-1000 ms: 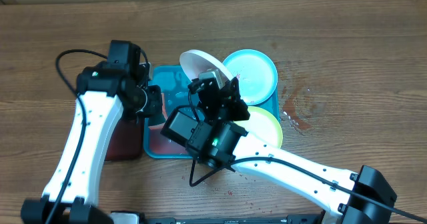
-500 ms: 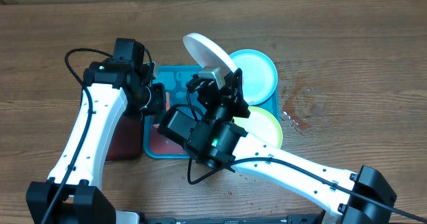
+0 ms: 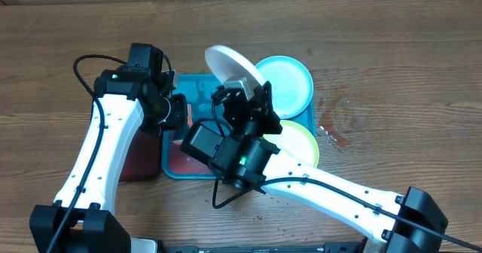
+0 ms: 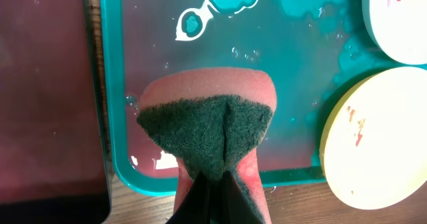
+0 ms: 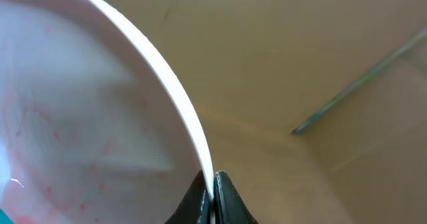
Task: Clean dirty plates on tray and stack at the side
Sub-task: 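Lift the white plate with right gripper and move it right of tray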
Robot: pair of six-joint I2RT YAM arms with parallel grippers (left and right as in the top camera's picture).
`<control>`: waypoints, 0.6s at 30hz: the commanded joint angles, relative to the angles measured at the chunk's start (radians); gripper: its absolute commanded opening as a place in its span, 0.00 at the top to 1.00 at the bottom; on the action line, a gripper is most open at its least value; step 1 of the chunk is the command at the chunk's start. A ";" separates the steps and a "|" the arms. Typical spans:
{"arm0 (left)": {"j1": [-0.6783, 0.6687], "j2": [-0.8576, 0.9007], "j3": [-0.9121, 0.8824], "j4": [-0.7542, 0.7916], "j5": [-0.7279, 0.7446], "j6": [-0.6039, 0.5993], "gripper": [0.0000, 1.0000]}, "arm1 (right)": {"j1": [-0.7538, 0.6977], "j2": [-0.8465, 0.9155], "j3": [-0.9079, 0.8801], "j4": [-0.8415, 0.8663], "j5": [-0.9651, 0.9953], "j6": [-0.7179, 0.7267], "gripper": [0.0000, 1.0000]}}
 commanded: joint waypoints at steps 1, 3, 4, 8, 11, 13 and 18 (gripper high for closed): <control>0.005 0.002 0.001 0.003 0.019 0.009 0.96 | -0.053 -0.028 0.018 -0.029 -0.301 0.088 0.96; 0.004 0.002 0.001 0.003 0.019 0.009 0.96 | -0.107 -0.058 0.018 -0.031 -0.520 0.101 0.96; 0.004 0.002 0.001 0.003 0.019 0.009 0.96 | -0.163 -0.090 0.018 -0.026 -0.679 0.105 0.96; 0.004 0.002 0.001 0.003 0.019 0.009 0.96 | -0.360 -0.166 0.018 -0.023 -1.030 0.087 0.96; 0.004 0.002 0.001 0.003 0.019 0.009 0.96 | -0.624 -0.206 0.018 -0.066 -1.392 0.017 0.96; 0.004 0.002 0.001 0.002 0.019 0.009 0.96 | -0.766 -0.206 0.016 -0.119 -1.500 -0.002 0.96; 0.004 0.002 0.001 0.003 0.014 0.010 0.96 | -1.065 -0.200 -0.058 -0.207 -1.533 -0.067 0.96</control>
